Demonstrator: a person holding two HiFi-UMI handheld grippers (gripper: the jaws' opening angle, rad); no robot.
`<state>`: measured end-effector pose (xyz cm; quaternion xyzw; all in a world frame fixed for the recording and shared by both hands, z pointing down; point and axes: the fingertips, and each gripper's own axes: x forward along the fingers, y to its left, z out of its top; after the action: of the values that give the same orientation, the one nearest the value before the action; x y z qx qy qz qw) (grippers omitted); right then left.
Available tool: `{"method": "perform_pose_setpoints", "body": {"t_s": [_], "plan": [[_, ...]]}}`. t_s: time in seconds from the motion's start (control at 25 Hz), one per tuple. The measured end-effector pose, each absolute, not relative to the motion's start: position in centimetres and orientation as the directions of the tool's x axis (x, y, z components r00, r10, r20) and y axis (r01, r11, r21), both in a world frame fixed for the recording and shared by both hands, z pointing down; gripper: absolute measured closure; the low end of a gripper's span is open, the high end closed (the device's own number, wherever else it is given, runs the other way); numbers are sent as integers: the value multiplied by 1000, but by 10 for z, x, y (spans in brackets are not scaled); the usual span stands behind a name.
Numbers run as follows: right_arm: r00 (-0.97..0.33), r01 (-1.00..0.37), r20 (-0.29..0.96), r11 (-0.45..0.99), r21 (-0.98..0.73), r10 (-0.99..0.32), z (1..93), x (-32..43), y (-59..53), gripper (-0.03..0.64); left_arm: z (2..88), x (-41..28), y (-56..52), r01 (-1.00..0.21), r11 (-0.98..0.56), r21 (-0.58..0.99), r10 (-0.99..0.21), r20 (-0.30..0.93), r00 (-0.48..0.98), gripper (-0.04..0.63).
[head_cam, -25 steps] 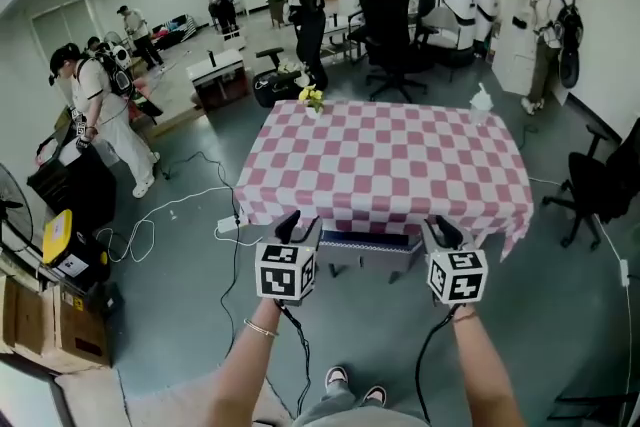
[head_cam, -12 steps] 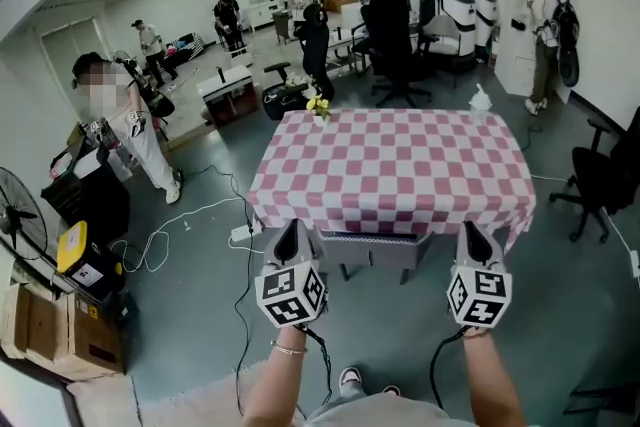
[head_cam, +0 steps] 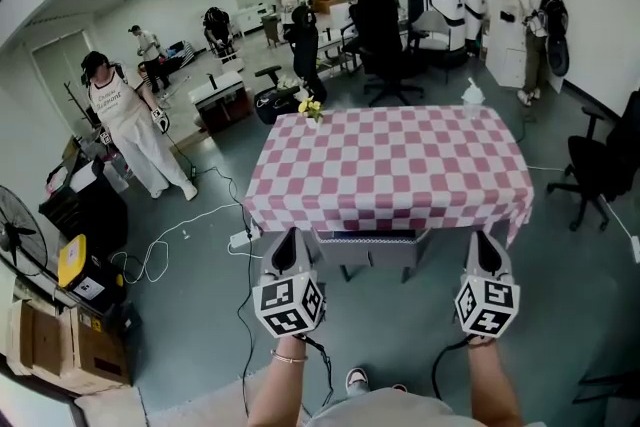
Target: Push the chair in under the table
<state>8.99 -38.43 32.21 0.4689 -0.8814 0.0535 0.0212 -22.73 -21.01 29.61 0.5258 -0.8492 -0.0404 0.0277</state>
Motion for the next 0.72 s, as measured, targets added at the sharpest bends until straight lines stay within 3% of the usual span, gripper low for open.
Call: {"method": "perform_pose_setpoints", "body": {"t_s": [0.72], "plan": [[-572,-820,106,568,-66,-814,318,82,-391,607,313,-238,-225,-890,442,111,-897,41,-440,595]]}}
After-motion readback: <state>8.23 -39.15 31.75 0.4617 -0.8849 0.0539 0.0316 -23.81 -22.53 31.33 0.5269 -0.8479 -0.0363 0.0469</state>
